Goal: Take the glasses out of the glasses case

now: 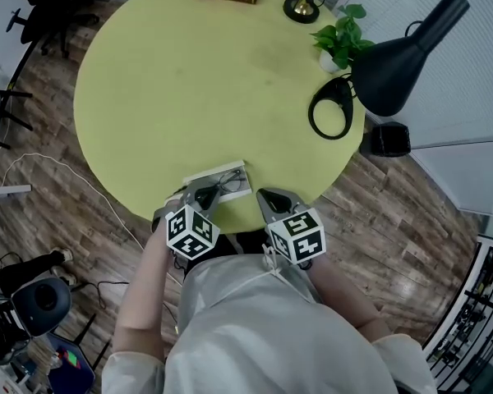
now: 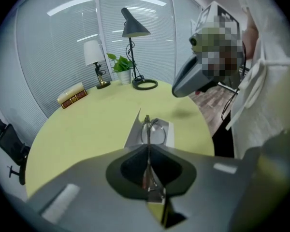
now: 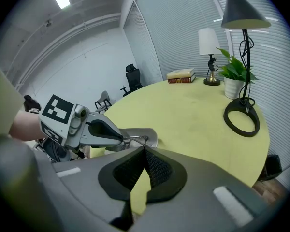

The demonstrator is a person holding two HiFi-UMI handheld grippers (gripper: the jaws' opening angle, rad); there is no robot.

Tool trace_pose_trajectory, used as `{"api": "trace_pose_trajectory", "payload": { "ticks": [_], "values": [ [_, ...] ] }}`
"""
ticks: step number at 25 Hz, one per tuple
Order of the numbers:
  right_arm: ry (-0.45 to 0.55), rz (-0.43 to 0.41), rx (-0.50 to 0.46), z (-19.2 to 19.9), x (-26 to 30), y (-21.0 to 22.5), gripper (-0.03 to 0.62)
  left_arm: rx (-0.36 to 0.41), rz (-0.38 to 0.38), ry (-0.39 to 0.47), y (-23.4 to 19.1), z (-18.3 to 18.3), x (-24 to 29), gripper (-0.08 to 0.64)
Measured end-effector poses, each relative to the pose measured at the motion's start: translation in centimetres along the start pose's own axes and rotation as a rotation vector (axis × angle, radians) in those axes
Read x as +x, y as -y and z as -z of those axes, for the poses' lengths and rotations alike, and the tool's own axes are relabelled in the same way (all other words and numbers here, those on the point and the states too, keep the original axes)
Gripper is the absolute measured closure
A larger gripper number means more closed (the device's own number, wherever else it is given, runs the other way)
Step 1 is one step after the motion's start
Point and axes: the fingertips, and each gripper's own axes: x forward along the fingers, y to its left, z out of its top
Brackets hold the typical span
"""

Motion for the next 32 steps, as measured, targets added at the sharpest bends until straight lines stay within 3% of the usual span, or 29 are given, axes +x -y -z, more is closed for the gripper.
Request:
{"api": "trace_pose_trajectory", "payload": {
  "ticks": [6, 12, 19, 27, 32],
  "values": [
    [0.021, -0.002, 0.005, -0.6, -0.3, 0.2, 0.593, -0.001, -0.047, 0.109, -0.9, -2.9, -3.1, 0.543],
    [0.083, -0.003, 0.031, -2.7, -1.5, 0.0, 0.592, -0.084, -0.142, 0.236, -2.2, -5.2, -6.8, 0.543],
    [0.175, 0.0, -0.044, -6.2, -2.9, -0.6, 0.594, -0.353, -0.31, 0.477, -4.4, -7.6, -11.6, 0.543],
    [0.246, 0.003, -0.126, -9.9, -4.3, -1.8, 0.592, -0.635, -0.483, 0.606, -6.8, -7.7, -15.4, 0.543],
    [0.331, 0.0, -0.164, -12.3, -5.8, -2.4, 0.592, -0.671, -0.603, 0.638, -7.4, -8.1, -17.0, 0.543]
  ]
}}
